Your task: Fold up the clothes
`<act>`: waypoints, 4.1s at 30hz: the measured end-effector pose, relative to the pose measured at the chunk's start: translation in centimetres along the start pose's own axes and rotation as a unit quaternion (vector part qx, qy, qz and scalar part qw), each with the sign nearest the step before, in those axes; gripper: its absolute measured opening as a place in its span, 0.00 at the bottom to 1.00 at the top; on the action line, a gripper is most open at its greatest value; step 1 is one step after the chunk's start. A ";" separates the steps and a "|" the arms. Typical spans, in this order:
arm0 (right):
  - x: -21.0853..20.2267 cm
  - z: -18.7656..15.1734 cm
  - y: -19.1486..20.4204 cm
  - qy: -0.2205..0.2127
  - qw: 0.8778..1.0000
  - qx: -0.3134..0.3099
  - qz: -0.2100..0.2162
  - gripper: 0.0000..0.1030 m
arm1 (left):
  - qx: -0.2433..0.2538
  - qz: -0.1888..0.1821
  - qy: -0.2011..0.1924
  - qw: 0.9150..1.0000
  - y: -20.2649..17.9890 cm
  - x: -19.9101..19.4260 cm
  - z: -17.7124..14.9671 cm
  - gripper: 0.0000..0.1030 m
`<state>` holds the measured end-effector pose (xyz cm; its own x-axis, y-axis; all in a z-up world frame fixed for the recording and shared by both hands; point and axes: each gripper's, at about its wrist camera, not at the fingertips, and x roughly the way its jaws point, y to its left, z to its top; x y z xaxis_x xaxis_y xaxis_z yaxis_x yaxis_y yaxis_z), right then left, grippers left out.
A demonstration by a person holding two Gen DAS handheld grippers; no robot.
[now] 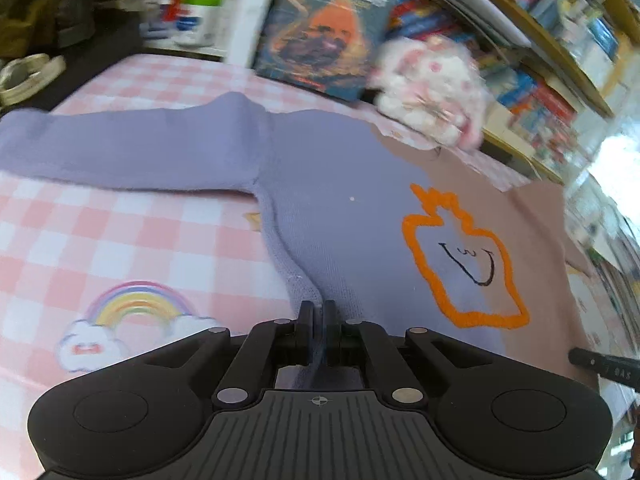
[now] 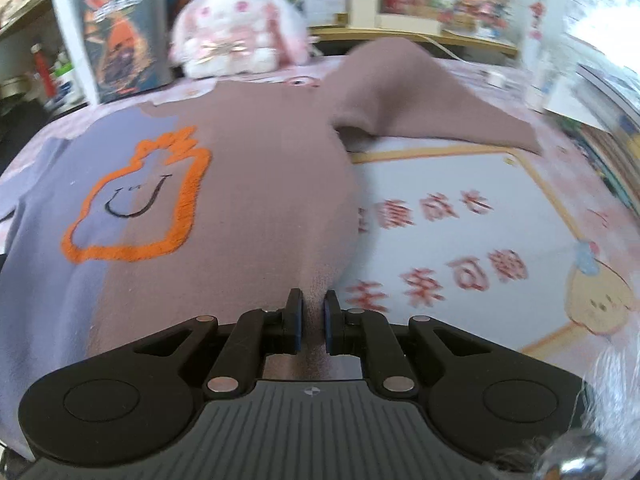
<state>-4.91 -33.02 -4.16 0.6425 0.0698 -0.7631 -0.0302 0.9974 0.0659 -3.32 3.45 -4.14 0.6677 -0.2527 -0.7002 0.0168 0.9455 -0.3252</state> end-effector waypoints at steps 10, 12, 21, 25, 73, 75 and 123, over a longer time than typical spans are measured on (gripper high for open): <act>-0.9 -1.1 1.5 -0.003 0.998 0.005 -0.065 0.09 | -0.001 0.009 -0.006 1.000 0.6 -0.1 -0.8 0.03; 0.5 0.3 2.2 -0.008 0.998 -0.034 -0.057 0.09 | -0.017 0.011 -0.010 1.000 1.5 -0.8 -1.2 0.03; 4.2 4.2 4.9 -0.018 0.992 -0.127 0.005 0.09 | -0.017 0.034 -0.011 0.999 1.5 -1.3 -1.3 0.03; 3.2 3.2 3.1 -0.016 0.998 -0.066 -0.017 0.09 | 0.003 0.026 -0.008 1.000 0.6 -0.2 -0.6 0.03; -1.8 -1.4 0.5 -0.006 0.996 0.069 -0.058 0.12 | 0.005 -0.002 -0.005 1.000 2.3 -0.5 -0.6 0.04; -1.9 -1.6 0.9 -0.005 0.996 0.065 -0.060 0.12 | 0.013 -0.001 -0.006 1.000 2.3 -0.4 -0.5 0.04; -12.9 -8.9 -0.3 -0.107 0.993 -0.039 -0.025 1.00 | 0.085 0.129 -0.086 0.984 -12.7 -11.8 -12.0 0.90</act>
<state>-19.96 -34.08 -0.05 0.7929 0.0225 -0.6090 -0.0482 0.9985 -0.0259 -20.34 -8.03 0.65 0.7814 0.0257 -0.6235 -0.0562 0.9980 -0.0293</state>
